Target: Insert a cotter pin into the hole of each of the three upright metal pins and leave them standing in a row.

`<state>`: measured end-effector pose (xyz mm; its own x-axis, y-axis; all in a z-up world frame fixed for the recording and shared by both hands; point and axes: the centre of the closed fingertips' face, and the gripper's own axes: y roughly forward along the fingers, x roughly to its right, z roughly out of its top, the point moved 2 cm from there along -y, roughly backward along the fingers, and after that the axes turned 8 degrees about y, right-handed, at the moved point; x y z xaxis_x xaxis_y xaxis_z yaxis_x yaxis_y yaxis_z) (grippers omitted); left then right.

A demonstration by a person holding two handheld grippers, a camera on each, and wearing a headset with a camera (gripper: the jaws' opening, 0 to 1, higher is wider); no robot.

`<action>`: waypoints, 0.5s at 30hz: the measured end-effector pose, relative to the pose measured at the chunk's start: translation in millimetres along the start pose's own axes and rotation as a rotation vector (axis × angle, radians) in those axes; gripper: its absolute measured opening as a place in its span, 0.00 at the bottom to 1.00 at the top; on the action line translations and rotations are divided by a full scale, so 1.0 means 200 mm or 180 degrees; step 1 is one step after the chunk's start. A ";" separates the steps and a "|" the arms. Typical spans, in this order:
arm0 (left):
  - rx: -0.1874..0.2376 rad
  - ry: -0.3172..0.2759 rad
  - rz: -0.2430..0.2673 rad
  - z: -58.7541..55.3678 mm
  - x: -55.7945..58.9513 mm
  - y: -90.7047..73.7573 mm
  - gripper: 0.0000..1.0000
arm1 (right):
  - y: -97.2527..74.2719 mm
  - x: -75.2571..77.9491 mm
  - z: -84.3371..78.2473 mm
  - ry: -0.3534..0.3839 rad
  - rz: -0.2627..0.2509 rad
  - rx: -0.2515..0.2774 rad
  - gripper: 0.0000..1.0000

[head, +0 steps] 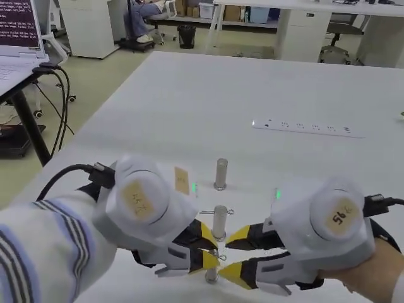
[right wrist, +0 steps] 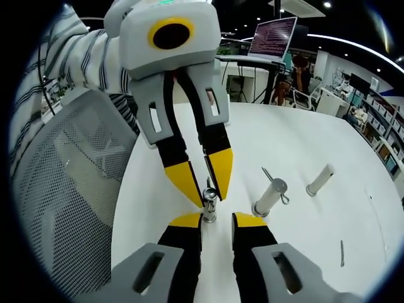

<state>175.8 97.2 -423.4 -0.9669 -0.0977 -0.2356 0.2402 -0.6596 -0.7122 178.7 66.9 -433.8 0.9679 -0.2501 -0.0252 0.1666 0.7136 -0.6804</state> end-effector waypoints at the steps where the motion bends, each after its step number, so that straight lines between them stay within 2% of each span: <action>1: -0.0002 0.0009 0.0002 0.00 0.00 0.00 0.06 | -0.01 0.00 0.00 0.0030 0.0024 0.0024 0.07; 5: -0.0032 0.0041 0.0007 -0.01 0.00 0.00 0.06 | -0.02 -0.02 0.03 0.0069 0.0094 0.0141 0.00; 12: -0.0057 0.0026 0.0015 -0.02 0.00 0.00 0.07 | 0.00 -0.02 0.03 -0.0003 0.0087 0.0093 0.00; 14: -0.0017 -0.0086 -0.0008 -0.02 0.01 -0.01 0.09 | 0.00 -0.02 0.03 0.0038 0.0079 0.0138 0.00; 15: 0.0073 -0.0266 0.0012 -0.02 0.01 -0.01 0.11 | 0.00 -0.03 0.04 0.0070 0.0098 0.0207 0.00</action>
<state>174.2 100.4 -424.9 -0.9700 -0.1615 -0.1817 0.2429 -0.6758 -0.6959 174.3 74.0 -428.4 0.9685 -0.2413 -0.0620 0.1495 0.7620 -0.6301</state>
